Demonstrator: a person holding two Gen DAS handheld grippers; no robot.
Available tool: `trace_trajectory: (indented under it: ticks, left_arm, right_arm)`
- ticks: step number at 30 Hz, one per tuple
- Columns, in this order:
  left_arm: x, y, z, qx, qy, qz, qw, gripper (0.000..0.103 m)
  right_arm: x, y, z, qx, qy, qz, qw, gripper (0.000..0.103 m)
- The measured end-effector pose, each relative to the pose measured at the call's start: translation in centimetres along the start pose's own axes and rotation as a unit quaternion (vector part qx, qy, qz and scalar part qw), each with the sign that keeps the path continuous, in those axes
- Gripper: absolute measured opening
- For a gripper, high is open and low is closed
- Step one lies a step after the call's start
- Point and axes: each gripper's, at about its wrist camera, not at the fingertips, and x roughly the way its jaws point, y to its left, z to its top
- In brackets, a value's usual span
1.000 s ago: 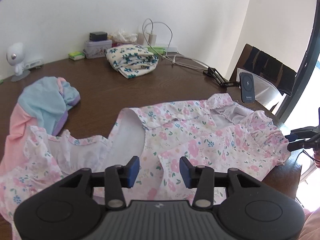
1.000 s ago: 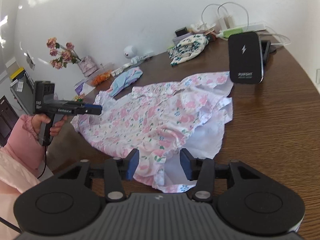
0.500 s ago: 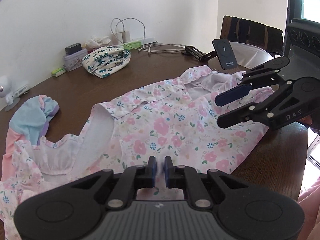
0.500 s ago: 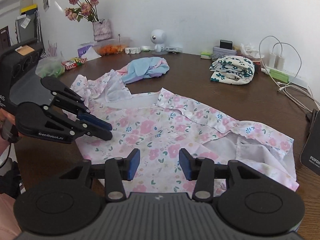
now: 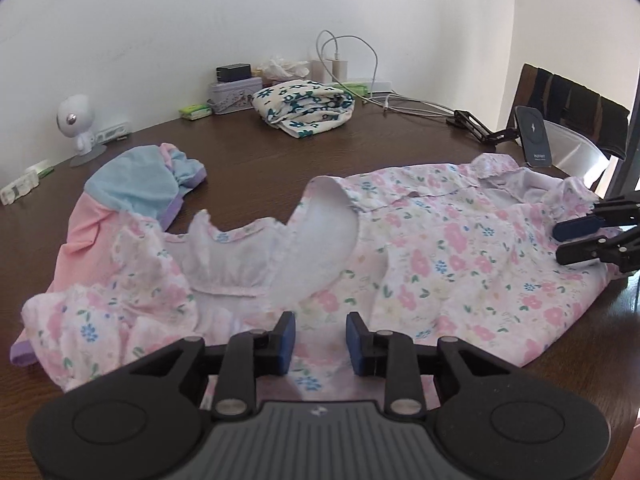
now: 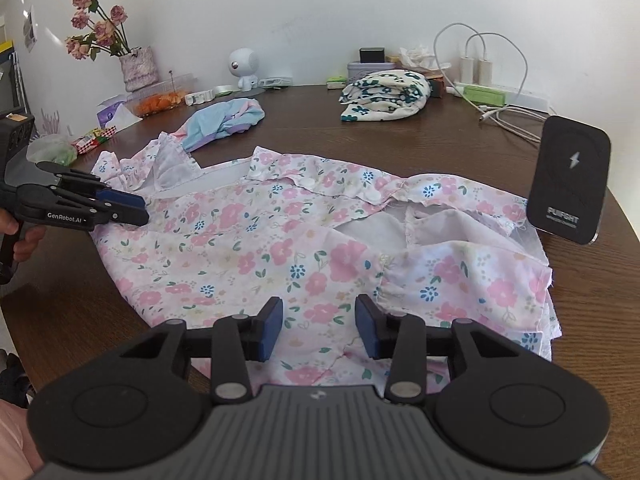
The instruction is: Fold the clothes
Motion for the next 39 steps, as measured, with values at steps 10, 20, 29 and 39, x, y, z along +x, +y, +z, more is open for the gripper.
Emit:
trace_trajectory:
  ticks: [10, 20, 29, 39]
  left_arm:
    - [-1.9, -0.9, 1.3, -0.003, -0.039, -0.044, 0.9983, 0.027]
    - [-0.3, -3.0, -0.4, 0.033, -0.01, -0.044, 0.9985, 0.02]
    - [-0.6, -2.8, -1.1, 0.018, -0.024, -0.021, 0.9993, 0.02]
    - [-7.4, -5.1, -0.5, -0.012, -0.124, -0.005, 0.9922, 0.097]
  right_arm:
    - [-2.1, -0.6, -0.3, 0.031, -0.048, -0.014, 0.998, 0.047]
    - [-1.5, -1.2, -1.4, 0.041, -0.033, -0.031, 0.998, 0.048]
    - [-1.6, -1.1, -1.9, 0.038, -0.043, -0.031, 0.998, 0.056]
    - [-6.6, 1.8, -0.4, 0.018, -0.106, -0.01, 0.994, 0.103]
